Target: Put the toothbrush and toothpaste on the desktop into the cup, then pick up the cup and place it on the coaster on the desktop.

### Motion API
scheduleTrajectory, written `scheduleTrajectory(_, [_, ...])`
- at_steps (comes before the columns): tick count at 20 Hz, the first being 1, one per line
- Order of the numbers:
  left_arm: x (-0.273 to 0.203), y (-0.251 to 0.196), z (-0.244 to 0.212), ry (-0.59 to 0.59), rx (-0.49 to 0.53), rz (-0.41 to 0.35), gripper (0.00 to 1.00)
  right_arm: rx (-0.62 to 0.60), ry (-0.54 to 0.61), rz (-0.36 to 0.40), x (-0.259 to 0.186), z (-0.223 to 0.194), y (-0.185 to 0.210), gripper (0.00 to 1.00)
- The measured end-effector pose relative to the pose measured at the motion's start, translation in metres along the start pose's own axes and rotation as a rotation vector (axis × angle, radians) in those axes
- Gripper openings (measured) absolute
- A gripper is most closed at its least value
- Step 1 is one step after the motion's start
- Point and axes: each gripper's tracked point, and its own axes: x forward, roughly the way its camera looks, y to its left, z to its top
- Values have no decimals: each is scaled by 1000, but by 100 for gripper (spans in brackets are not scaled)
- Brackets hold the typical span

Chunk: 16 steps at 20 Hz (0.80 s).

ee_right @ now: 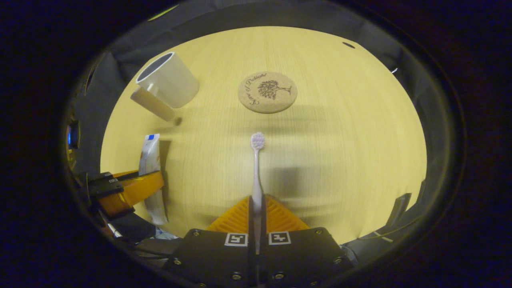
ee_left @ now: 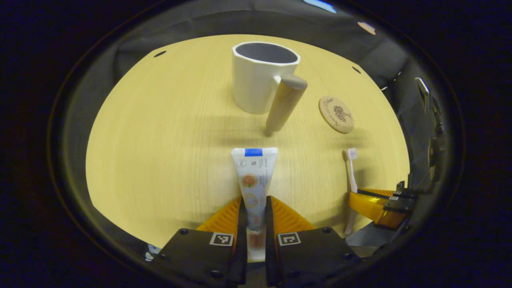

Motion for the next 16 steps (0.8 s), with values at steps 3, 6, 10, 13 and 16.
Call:
scheduleTrajectory(3, [-10,0,11,-64,-1,-5,25,-13,-69,22,-12,14,3,5])
scheduleTrajectory(6, [-20,2,25,-128,-24,-16,26,0,-162,71,-26,33,9,4])
scheduleTrajectory(10, [-37,8,44,-214,-49,-9,26,31,-277,135,-43,61,14,5])
scheduleTrajectory(13, [-47,12,60,-281,-72,-9,26,36,-353,167,-58,81,16,5])
scheduleTrajectory(16, [-61,16,76,-362,-93,-10,26,27,-440,194,-72,98,19,5])
